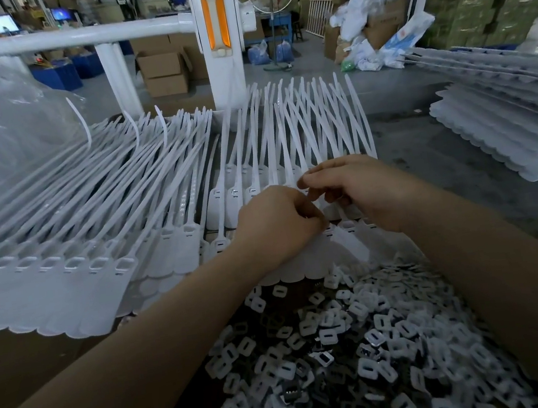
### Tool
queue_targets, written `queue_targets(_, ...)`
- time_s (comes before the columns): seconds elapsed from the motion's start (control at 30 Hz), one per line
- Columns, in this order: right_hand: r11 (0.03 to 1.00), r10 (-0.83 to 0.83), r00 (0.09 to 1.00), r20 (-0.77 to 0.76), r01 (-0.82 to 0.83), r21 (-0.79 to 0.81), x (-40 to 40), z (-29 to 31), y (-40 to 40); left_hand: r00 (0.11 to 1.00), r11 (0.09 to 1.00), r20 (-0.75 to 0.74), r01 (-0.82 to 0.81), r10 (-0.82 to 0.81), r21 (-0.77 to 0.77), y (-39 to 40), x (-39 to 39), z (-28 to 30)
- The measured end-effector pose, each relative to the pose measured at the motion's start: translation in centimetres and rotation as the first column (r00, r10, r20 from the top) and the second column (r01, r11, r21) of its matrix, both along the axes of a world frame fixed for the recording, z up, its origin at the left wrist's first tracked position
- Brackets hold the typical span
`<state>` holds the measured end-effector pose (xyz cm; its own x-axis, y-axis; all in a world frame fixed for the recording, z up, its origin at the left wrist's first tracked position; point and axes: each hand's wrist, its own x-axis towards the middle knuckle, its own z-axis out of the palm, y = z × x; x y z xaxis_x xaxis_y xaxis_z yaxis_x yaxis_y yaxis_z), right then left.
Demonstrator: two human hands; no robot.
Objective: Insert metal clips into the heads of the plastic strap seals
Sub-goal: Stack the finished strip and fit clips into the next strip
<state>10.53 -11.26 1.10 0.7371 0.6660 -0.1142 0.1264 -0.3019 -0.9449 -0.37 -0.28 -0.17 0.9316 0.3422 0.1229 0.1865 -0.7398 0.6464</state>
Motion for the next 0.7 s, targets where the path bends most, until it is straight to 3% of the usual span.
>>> queue_targets(0.13, 1.0, -0.006, 1.0, -0.002, 0.006, 0.003, 0.0, 0.0, 0.0, 0.996, 0.981, 0.058, 0.063, -0.075, 0.185, -0.2, -0.1, 0.1)
queue_targets(0.23, 1.0, -0.005, 1.0, 0.01, 0.005, -0.002, 0.0, 0.0, 0.0, 0.985, 0.903, 0.041, 0.139, -0.17, 0.407, -0.2, -0.3, 0.5)
queue_targets(0.4, 1.0, -0.007, 1.0, -0.003, 0.007, -0.001, 0.0, 0.1, -0.1, 0.91, 0.614, -0.047, 0.315, -0.412, 0.724, 0.6, -1.5, 1.1)
queue_targets(0.53, 1.0, -0.002, 0.998, -0.064, 0.003, 0.028, -0.3, 0.1, -0.1, 0.862, 0.404, -0.107, 0.338, -0.496, 0.85, 0.1, -1.7, 1.1)
queue_targets(0.6, 1.0, 0.002, 0.998, -0.059, 0.0, 0.024, -0.4, 0.1, -0.1, 0.871, 0.409, -0.136, 0.352, -0.471, 0.842, 0.1, -1.5, 1.1)
queue_targets(0.7, 1.0, -0.013, 1.0, 0.0, 0.013, -0.02, -0.3, 0.3, -0.1, 0.887, 0.624, -0.217, 0.445, -0.408, 0.643, 0.9, -1.3, 1.3)
